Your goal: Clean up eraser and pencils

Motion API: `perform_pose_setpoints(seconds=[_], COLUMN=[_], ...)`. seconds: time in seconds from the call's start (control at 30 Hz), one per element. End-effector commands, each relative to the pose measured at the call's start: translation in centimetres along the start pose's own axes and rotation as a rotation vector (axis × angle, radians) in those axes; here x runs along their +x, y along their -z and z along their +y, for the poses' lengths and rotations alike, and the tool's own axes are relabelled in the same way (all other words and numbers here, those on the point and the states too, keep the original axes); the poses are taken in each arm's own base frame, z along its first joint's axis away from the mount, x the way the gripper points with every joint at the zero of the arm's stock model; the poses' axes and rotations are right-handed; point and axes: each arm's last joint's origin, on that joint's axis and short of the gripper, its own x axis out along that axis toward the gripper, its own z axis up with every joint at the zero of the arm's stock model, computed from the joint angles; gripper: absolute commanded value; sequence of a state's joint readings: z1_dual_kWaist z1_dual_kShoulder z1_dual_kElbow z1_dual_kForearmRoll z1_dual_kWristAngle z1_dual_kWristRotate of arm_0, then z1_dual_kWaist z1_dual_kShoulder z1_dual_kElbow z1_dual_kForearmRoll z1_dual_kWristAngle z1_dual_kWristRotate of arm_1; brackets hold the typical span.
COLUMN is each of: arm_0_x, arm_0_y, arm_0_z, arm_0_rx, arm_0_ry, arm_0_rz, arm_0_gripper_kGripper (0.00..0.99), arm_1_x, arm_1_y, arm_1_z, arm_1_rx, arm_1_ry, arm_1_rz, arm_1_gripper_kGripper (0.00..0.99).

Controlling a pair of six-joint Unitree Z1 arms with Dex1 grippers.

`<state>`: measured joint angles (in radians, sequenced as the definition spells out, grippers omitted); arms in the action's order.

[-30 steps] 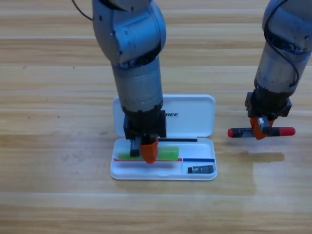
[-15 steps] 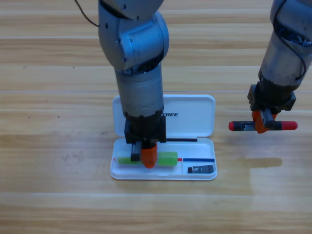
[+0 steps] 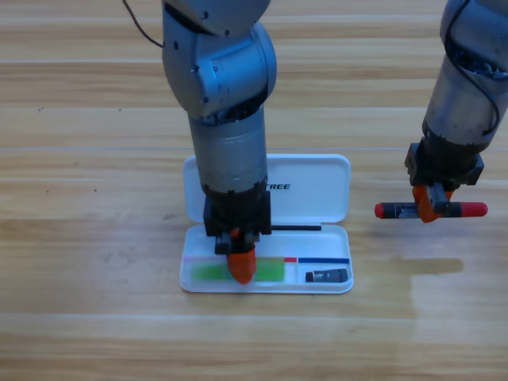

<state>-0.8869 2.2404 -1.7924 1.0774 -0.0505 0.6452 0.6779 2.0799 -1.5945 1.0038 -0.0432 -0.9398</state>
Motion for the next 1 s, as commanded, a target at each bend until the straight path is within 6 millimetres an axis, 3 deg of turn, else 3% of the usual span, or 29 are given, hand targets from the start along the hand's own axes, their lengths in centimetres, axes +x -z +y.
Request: perform_pose_setpoints(seconds=[0.03, 0.17, 0.33, 0.53, 0.67, 0.77, 1.0], arm_0_x=[2.6, 2.7, 1.9, -4.2, -8.6, -11.4, -14.5], arm_0_y=[-0.8, -0.8, -0.7, 1.0, 5.3, 10.1, 21.2], arm_0_z=[-0.8, -0.8, -0.9, -1.6, -0.6, -0.1, 0.5], arm_0_rx=[0.009, 0.008, 0.008, 0.007, -0.055, -0.114, -0.202], arm_0_ry=[0.045, 0.045, 0.037, -0.033, -0.063, -0.083, -0.096], arm_0_rz=[0.048, 0.048, 0.039, -0.031, -0.065, -0.1, -0.185], arm_0_gripper_kGripper=[0.99, 0.99, 0.99, 0.99, 0.99, 0.99, 0.99], arm_1_x=[-0.8, -2.2, -4.0, -3.9, -2.6, -1.3, 2.1], arm_1_y=[0.1, -0.4, -3.2, -8.2, -11.3, -13.2, -15.7], arm_1_z=[1.4, 2.6, 4.7, 5.7, 5.1, 4.7, 3.4], arm_1_rx=[-0.01, -0.033, -0.1, -0.154, -0.156, -0.161, -0.158], arm_1_ry=[-0.001, -0.002, 0.008, 0.023, 0.029, 0.027, 0.028], arm_1_rz=[0.008, -0.011, -0.045, -0.081, -0.086, -0.071, -0.044], arm_1_gripper_kGripper=[0.0, 0.0, 0.0, 0.0, 0.0, 0.0, 0.0])
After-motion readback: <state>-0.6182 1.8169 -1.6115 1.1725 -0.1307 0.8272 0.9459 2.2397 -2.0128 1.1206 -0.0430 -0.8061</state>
